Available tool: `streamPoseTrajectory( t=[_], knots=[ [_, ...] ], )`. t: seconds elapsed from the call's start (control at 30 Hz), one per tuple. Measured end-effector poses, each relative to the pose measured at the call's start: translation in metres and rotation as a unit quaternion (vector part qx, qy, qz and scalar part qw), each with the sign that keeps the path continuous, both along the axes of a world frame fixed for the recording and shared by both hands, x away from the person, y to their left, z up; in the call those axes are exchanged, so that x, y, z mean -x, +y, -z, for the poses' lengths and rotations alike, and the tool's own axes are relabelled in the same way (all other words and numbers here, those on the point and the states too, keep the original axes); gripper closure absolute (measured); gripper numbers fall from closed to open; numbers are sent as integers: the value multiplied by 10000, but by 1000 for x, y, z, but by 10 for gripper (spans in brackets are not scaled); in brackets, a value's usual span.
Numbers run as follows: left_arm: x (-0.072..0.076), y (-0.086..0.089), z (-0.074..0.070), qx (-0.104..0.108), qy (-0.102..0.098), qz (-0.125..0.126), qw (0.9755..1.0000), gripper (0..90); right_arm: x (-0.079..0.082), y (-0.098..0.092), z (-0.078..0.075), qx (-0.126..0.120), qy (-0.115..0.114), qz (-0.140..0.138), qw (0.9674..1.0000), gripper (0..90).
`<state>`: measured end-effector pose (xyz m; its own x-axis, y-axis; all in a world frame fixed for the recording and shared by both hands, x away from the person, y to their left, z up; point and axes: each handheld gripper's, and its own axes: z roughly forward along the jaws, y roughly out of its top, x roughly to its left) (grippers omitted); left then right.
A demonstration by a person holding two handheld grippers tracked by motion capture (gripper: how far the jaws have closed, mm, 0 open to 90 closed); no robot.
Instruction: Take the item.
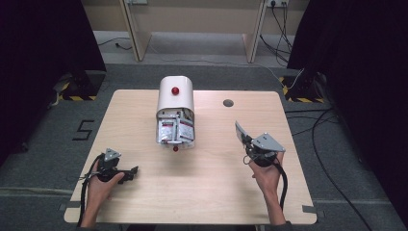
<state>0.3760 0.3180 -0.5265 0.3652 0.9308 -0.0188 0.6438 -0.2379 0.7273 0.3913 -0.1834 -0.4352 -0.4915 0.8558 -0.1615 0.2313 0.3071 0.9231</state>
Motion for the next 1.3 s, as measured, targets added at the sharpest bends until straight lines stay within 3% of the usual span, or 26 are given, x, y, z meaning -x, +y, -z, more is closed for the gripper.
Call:
streamPoseTrajectory(
  t=[0.93,1.3],
  knots=[
    [0,0,0,0,0,-1,10000,0,-10,-10,17,-59,269,142,9995,876],
    [0,0,0,0,1,0,10000,0,-19,-16,34,10,471,328,9984,875]
  ],
)
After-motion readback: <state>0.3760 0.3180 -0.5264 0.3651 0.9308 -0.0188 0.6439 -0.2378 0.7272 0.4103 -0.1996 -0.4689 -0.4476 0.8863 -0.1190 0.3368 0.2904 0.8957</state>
